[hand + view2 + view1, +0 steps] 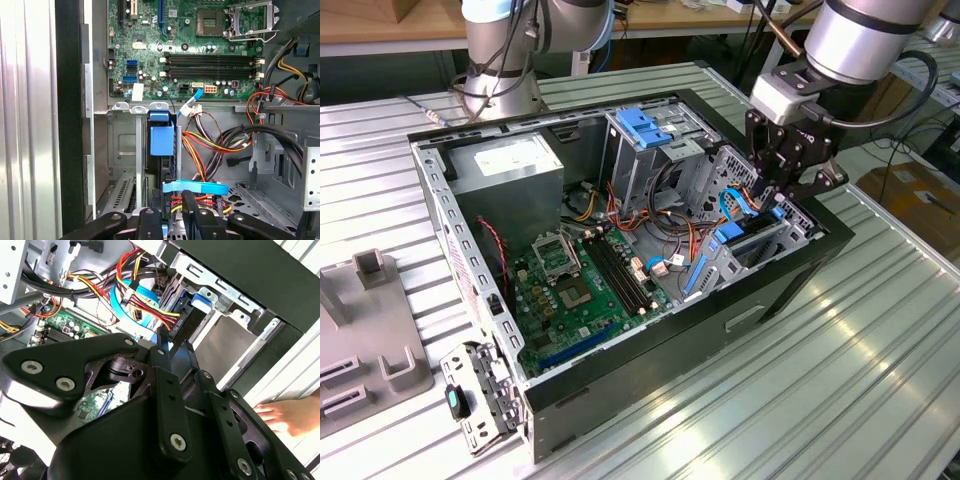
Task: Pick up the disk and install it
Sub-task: 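Insert the second disk wire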
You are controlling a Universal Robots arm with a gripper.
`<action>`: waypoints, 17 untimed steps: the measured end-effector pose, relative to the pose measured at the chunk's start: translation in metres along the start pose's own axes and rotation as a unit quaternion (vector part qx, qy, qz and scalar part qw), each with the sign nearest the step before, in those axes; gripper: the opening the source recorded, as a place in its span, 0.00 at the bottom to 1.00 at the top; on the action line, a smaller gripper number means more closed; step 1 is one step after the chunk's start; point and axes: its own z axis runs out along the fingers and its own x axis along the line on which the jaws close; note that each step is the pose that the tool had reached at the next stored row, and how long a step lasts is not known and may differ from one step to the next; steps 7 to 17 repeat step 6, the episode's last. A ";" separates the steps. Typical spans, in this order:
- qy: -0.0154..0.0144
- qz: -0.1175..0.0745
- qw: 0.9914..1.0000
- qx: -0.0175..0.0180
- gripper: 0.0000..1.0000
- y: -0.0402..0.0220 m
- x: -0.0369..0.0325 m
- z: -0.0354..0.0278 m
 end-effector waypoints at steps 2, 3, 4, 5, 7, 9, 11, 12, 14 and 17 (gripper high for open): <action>0.000 0.000 1.000 0.000 0.31 0.0003 0.0000 0.0000; 0.000 0.000 1.000 0.000 0.31 0.0004 0.0000 0.0000; 0.000 0.000 1.000 0.000 0.31 0.0004 0.0000 0.0000; 0.000 0.000 1.000 0.000 0.31 0.0004 0.0000 0.0000; 0.000 0.000 1.000 0.000 0.31 0.0005 0.0000 0.0000; 0.000 0.000 1.000 0.000 0.31 0.0005 0.0000 0.0000; 0.000 0.000 1.000 0.000 0.31 0.0005 0.0000 0.0000; 0.000 0.000 1.000 0.000 0.31 0.0005 0.0000 0.0000; 0.000 0.000 1.000 0.000 0.31 0.0005 0.0000 0.0000; 0.000 0.000 1.000 0.000 0.31 0.0005 0.0000 0.0000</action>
